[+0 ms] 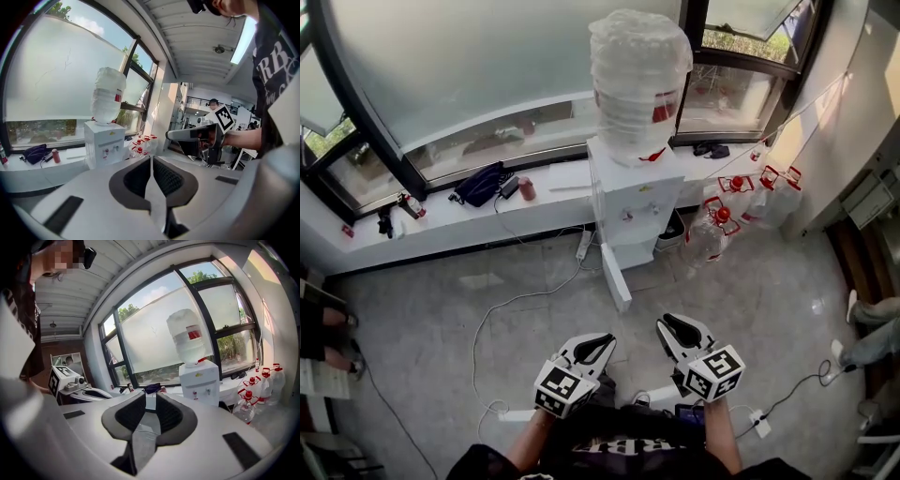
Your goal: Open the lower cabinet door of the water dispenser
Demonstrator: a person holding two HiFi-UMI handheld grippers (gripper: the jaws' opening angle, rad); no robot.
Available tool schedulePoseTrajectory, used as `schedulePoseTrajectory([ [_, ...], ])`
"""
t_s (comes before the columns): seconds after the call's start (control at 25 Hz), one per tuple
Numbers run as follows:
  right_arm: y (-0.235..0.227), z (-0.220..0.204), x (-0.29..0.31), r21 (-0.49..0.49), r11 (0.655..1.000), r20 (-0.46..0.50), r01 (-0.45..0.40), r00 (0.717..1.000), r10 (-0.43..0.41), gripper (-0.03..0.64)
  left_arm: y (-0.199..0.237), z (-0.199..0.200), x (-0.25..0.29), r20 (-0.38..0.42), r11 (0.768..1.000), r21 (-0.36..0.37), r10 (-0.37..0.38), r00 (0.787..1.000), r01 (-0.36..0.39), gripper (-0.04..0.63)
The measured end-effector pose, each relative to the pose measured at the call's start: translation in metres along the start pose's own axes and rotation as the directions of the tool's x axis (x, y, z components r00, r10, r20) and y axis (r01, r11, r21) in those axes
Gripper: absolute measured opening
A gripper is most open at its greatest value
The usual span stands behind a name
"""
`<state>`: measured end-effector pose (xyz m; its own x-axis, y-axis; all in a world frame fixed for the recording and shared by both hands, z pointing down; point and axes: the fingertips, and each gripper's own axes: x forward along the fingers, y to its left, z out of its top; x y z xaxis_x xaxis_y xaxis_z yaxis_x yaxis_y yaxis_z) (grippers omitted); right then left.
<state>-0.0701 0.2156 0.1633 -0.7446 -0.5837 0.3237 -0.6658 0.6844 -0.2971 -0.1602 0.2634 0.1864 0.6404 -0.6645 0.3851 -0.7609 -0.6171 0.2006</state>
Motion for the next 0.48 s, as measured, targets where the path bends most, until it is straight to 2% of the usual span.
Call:
schedulePoseTrajectory([
  [0.2,0.004,0.005,-0.047,-0.022,0.999,0.036,-0.042,0.998,0.043,0.039,-0.052,0.017,0.001,0.051,1.000,0.015,0.019,0.999,-0.020,0.026],
  [0.48,0.012,-0.001,-0.094,-0.066,0.992,0.049,-0.108,0.993,0.111,0.019,-0.108,0.028,0.002,0.092,0.997,0.026,0.073,0.993,-0.076,0.026],
])
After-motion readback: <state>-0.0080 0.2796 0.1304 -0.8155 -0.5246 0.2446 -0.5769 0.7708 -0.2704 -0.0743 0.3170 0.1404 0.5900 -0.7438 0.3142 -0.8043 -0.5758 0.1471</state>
